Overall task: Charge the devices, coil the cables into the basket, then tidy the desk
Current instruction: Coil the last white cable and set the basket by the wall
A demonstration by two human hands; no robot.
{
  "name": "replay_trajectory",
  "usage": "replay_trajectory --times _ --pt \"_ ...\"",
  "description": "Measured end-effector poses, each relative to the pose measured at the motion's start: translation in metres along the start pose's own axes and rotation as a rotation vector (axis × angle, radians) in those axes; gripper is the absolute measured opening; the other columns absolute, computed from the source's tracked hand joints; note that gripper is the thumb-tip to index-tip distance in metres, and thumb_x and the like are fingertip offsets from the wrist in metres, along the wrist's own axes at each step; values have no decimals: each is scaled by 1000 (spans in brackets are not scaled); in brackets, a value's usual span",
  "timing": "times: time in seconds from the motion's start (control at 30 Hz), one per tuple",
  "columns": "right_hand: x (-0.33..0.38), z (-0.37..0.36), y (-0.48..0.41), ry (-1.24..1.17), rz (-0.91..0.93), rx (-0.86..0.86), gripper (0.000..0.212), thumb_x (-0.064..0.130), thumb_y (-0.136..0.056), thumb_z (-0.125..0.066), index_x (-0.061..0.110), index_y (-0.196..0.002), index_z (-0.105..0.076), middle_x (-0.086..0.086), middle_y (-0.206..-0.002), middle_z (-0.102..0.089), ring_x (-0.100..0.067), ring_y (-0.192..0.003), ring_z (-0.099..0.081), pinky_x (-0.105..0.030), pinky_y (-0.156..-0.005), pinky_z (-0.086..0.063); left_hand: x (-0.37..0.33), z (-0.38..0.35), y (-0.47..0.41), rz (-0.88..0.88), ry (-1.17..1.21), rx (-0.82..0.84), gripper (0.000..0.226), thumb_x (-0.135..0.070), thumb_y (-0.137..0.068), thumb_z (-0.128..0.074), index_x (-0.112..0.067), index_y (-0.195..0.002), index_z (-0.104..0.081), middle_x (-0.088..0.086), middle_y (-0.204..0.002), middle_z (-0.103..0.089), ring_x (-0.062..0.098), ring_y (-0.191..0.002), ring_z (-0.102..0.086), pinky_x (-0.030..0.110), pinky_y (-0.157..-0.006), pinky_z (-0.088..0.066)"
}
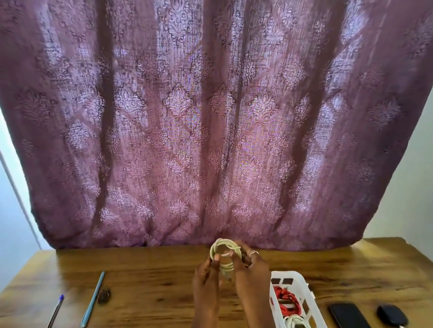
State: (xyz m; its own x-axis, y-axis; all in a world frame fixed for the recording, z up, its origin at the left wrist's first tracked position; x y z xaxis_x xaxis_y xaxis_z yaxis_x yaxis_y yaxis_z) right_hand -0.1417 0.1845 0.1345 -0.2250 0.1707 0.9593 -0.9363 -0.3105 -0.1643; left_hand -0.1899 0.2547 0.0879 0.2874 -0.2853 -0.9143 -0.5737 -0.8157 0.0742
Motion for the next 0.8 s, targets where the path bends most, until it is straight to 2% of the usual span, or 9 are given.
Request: replay_trajectory --times 0.1,0.17,0.23,0.33,0.43,0.5,0.6,0.7,0.8 --pt "-7 -2 -4 3 12 76 34 20 -85 -64 25 -118 -60 1 -98 -70 -9 -88 -66 -33 -82 -55 -1 2 -4 74 47 24 18 -20 -92 -54 -14 -96 -70 7 -83 -69 14 -70 -59 23 -56 -45" --pt "-7 2 -8 12 36 189 38 21 -85 -65 32 -120 -56 2 -98 -71 -8 -88 -67 -28 -80 -55 -2 4 -5 134 77 56 21 -22 -92 -53 -12 -102 -69 9 -88 -69 16 -76 -61 27 -63 -46" --pt "-4 7 -11 -1 49 310 40 15 -85 -65 35 -119 -55 2 -96 -72 -6 -86 -68 -22 -76 -54 -3 6 -7 169 56 80 18 -22 -93 -52 -17 -97 -69 3 -89 -72 18 -85 -62 32 -72 -46" --pt "-1 18 -15 -40 41 427 40 6 -85 -64 24 -119 -58 1 -94 -74 -8 -88 -69 -18 -74 -54 -4 11 -11 187 14 96 13 -19 -92 -54 -22 -93 -67 -4 -86 -74 18 -90 -64 33 -75 -46" --pt "2 27 -19 -77 30 509 39 -2 -83 -62 23 -114 -60 -4 -94 -74 -10 -87 -69 -16 -75 -52 -7 13 -12 162 -57 148 15 -22 -89 -59 -18 -100 -68 2 -95 -73 11 -86 -67 25 -65 -50" --pt "4 31 -21 -95 31 536 40 -8 -81 -61 23 -106 -61 -7 -95 -73 -9 -85 -68 -17 -73 -52 -11 10 -10 121 -54 176 13 -14 -88 -59 -15 -93 -70 3 -84 -74 9 -71 -67 17 -55 -50" --pt "0 34 -25 -124 27 532 36 2 -69 -65 22 -100 -63 -3 -92 -72 -13 -87 -67 -17 -69 -51 -11 2 -8 79 -66 216 16 -6 -89 -56 -15 -89 -70 -3 -71 -73 3 -62 -65 13 -54 -49" --pt "-3 34 -30 -157 -15 552 40 12 -58 -62 20 -97 -61 9 -77 -71 -5 -78 -64 -14 -62 -47 -8 -1 -9 54 -89 232 18 -7 -88 -56 -19 -89 -70 -6 -74 -73 1 -67 -65 14 -60 -48" --pt "-6 33 -29 -89 35 580 40 11 -66 -73 16 -102 -56 5 -84 -71 -1 -82 -64 -20 -72 -49 -6 -2 -10 20 -129 256 15 -12 -84 -61 -21 -90 -72 -3 -81 -74 6 -74 -64 18 -64 -47"
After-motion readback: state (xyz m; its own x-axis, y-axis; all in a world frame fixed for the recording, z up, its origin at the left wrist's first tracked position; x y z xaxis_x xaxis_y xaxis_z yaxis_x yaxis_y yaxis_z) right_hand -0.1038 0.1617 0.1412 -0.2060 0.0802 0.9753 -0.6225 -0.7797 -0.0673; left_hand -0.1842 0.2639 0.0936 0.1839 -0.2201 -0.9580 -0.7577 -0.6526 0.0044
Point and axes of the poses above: each hand's wrist, its own y-axis away from the middle knuckle, its own z-axis out of the back of the hand, x = y × z, the point moved 2 cm from there along -y, towards the middle knuckle
